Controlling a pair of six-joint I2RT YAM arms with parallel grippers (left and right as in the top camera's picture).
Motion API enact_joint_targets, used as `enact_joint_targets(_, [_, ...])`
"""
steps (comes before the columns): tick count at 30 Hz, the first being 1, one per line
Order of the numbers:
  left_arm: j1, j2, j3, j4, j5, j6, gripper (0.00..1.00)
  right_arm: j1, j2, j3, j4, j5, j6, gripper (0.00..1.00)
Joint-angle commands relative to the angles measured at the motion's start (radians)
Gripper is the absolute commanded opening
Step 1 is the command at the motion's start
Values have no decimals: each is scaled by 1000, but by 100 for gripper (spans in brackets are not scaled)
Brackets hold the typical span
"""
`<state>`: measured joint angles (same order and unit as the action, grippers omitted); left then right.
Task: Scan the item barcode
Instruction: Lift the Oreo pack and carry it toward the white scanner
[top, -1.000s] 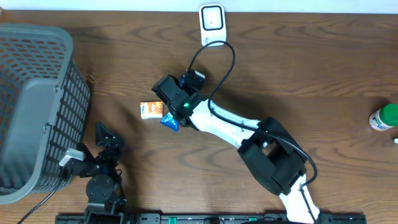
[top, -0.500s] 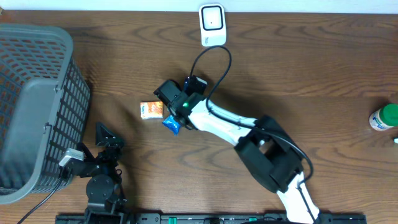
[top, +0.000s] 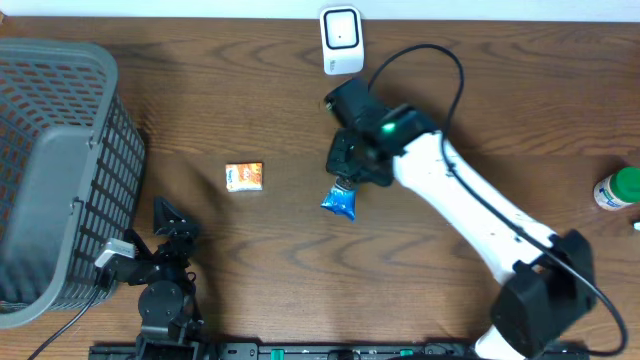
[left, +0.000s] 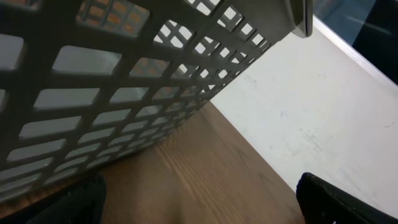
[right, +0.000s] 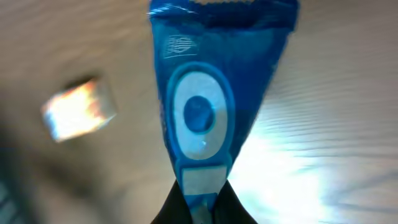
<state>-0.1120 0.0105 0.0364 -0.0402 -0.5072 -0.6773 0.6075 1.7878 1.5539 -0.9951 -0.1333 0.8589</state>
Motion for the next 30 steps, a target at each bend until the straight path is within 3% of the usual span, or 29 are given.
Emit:
enact_joint_targets(1, [5,-3,-18,-30,-5,6,98,-59,-6,1,21,-465,-257,1])
enact_joint_targets(8, [5,-3,-18,-30,-5,6,98,-135,46,-53,195,-1012,-609,1])
enact_joint_targets(12, [5,-3,-18,-31,-5,6,98,-149,111,-85,359,-1270,-626,1])
enact_joint_targets(17, [5,-3,-18,-30,-5,6,98,-150,205,-85,459,-1397,-382,2])
enact_joint_targets(23, [5,-3,-18,-31,-5,6,98,-148,285,-85,456,-1419,-223,2])
enact_joint_targets(25, [5,-3,-18,-30,-5,6,98,-147,290,-85,440,-1416,-199,1])
enact_joint_targets(30, [5,-3,-18,-30,-5,6,98,-147,291,-86,315,-1428,42,1])
